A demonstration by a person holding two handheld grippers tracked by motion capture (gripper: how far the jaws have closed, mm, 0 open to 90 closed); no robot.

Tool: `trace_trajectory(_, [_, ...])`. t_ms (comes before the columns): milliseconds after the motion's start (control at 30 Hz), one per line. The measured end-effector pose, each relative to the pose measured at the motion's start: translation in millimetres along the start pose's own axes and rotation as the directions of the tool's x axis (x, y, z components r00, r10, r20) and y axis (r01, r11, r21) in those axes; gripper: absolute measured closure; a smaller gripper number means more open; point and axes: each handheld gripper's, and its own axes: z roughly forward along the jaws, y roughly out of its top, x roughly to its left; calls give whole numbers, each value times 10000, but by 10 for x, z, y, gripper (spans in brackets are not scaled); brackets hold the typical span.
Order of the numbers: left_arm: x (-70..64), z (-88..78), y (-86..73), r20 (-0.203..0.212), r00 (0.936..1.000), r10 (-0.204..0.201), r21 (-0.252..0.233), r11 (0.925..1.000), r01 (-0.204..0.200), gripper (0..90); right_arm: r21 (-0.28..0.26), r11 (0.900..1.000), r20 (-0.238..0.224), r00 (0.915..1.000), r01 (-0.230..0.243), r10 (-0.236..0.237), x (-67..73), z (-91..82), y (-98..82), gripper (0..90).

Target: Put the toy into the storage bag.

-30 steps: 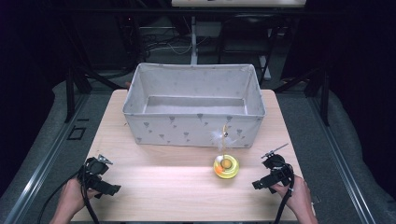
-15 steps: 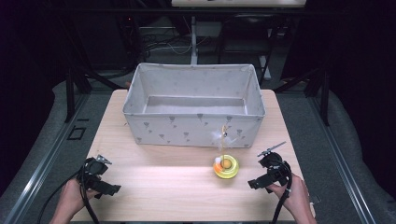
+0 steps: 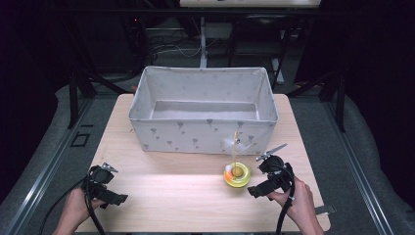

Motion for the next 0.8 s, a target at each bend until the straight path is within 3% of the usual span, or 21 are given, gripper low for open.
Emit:
trace_trajectory(200, [-14,11,2,106,9999,-22,118,9999,20,4,114,9988,-169,9987,482,-480,118,-63,127,3])
trace_trajectory(300, [-21,24,8,166,9998,55,218,9997,-59,8,-73,9980,-237,9977,632,-634,190,-98,261,21])
trace_trajectory(500, [-16,27,8,308,9995,36,258,9997,-44,6,116,9925,-390,9919,1216,-1211,311,-112,499,12])
trace_trajectory(633, [-23,30,8,349,9994,60,281,9996,-70,5,129,9908,-251,9906,1346,-1343,363,-112,616,1])
trace_trajectory(800, [-30,32,12,398,9991,126,342,9993,-139,4,-3,9893,-434,9883,1460,-1459,386,-130,729,0])
